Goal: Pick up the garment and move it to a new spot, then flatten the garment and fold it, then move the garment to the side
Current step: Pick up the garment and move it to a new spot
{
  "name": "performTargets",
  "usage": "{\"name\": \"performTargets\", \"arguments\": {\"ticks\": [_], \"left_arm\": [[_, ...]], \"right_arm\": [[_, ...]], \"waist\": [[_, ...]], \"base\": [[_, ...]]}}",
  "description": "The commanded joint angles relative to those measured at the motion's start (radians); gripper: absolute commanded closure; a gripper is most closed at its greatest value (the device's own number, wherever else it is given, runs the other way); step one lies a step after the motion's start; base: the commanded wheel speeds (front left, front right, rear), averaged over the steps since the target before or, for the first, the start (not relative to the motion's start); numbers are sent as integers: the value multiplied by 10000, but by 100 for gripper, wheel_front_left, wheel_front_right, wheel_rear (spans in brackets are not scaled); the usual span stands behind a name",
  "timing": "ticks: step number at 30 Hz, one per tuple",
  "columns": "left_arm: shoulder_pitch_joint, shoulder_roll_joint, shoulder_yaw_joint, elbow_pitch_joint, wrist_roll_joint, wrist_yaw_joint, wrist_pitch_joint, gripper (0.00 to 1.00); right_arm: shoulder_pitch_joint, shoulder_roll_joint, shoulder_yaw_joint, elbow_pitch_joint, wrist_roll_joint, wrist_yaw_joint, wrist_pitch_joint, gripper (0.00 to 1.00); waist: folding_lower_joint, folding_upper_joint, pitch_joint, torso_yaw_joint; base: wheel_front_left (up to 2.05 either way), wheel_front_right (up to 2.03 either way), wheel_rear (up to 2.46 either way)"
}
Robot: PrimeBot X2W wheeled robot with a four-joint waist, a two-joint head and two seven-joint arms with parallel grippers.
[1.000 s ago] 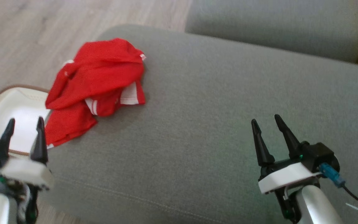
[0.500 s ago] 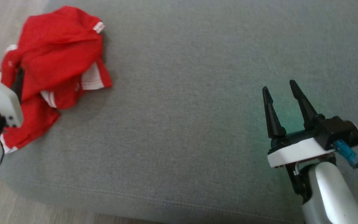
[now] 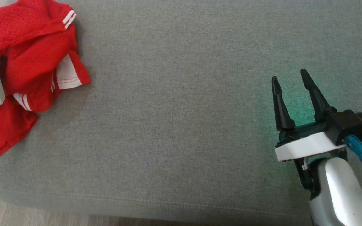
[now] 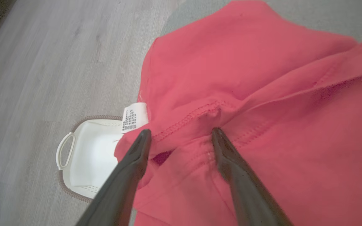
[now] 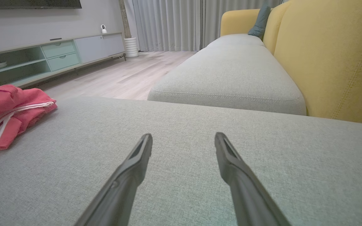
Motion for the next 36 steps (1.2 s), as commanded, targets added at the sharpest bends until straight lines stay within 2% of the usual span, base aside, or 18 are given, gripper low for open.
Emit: {"name": "performTargets", "arguments": {"ticks": [1,3,4,5,9,13,15,20,25,31,36], "left_arm": [[-549,705,191,94,-141,17,-10,0],[-741,696,27,443,-217,17,-107,0],[-823,687,-57,604,-265,17,-133,20],[-899,677,-152,733,-307,17,-184,100],[-1095,613,-544,1108,-577,16,-396,100],[-1315,737,-723,1322,-703,16,-1055,100],[-1488,812,-712,1306,-679,26,-1681,100],[-1757,845,-711,1030,-357,369,-3708,100],[-1893,774,-721,733,-295,456,-4518,100],[-2025,508,-887,-419,-306,415,-4842,100],[-1906,3,-1080,-2321,-558,534,-4079,100]], "right_arm": [[-217,-27,229,-414,-111,-9,34,0],[-220,-27,231,-456,-130,-9,46,0],[-217,-27,227,-468,-137,-9,51,0],[-212,-27,217,-474,-143,-9,52,0],[-179,-27,163,-437,-149,-9,39,0],[-184,-27,194,-338,-92,-9,5,0],[-177,-27,233,-260,-45,-9,-31,0],[-95,-27,292,73,153,-9,-194,0],[-7,-27,306,436,442,-9,-384,0],[-26,-27,311,878,822,-9,-650,0],[-227,-27,265,1074,1059,-9,-823,0]], "waist": [[-1,0,68,-36],[-1,0,107,-56],[-1,0,117,-64],[-1,0,122,-68],[-1,0,65,-31],[-1,0,-125,27],[-1,0,-272,47],[-1,0,-853,55],[-1,0,-1502,-17],[-1,0,-2334,-259],[-1,0,-2761,-627]], "base": [[0,0,0],[0,0,0],[0,0,0],[0,0,0],[0,0,0],[0,0,0],[0,0,0],[0,0,0],[0,0,0],[0,0,0],[0,0,0]]}}
